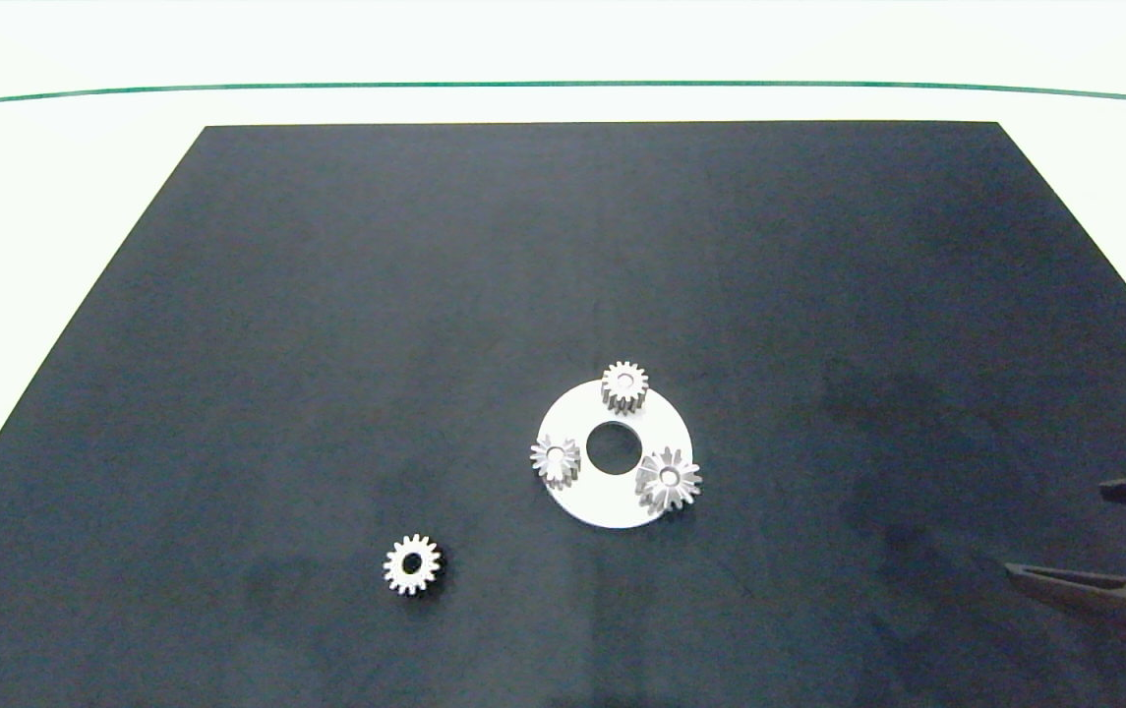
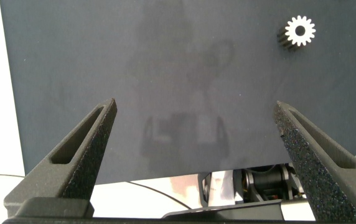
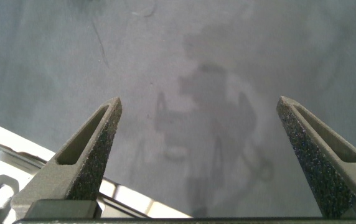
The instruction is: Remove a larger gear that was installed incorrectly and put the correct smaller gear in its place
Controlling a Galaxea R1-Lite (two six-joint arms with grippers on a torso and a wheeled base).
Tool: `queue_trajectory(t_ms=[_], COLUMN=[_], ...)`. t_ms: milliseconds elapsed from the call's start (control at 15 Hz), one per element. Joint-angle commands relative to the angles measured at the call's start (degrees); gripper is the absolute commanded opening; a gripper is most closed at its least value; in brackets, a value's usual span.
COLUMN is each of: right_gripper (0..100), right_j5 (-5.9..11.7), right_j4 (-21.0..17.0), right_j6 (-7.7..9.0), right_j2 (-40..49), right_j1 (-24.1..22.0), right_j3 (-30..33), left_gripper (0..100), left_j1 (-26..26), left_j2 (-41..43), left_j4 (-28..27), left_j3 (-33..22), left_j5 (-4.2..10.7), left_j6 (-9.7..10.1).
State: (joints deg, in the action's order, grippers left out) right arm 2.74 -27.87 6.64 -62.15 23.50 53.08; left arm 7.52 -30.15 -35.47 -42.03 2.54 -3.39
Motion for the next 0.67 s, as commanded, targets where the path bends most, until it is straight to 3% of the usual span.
queue_trajectory(t_ms=[67,133,333,467,667], right_gripper=[100,100,100,100,100], right_j5=[0.16,0.42,4.99,7.01,7.98], right_j4=[-0.1,-0.1,1.1,3.3,4.1], right_j6=[2.23,2.41,2.23,2.23,2.23], right_j2=[-9.5,-11.5,-17.2,-20.6,-24.7], right_j1=[4.4,5.5,9.1,11.4,15.4], right_j3=[5.0,7.0,10.5,10.5,11.2], left_gripper=[100,100,100,100,100], left_j1=[0.7,0.7,0.7,0.9,1.4], left_j2=[-0.1,-0.1,-0.1,-0.1,-0.3], left_j4=[-0.2,-0.1,0.4,0.3,0.9], left_j3=[-0.4,-0.4,-0.6,-0.7,-0.5], left_j5=[0.10,0.10,0.10,0.10,0.01], left_j6=[-0.04,-0.04,-0.04,-0.13,0.05])
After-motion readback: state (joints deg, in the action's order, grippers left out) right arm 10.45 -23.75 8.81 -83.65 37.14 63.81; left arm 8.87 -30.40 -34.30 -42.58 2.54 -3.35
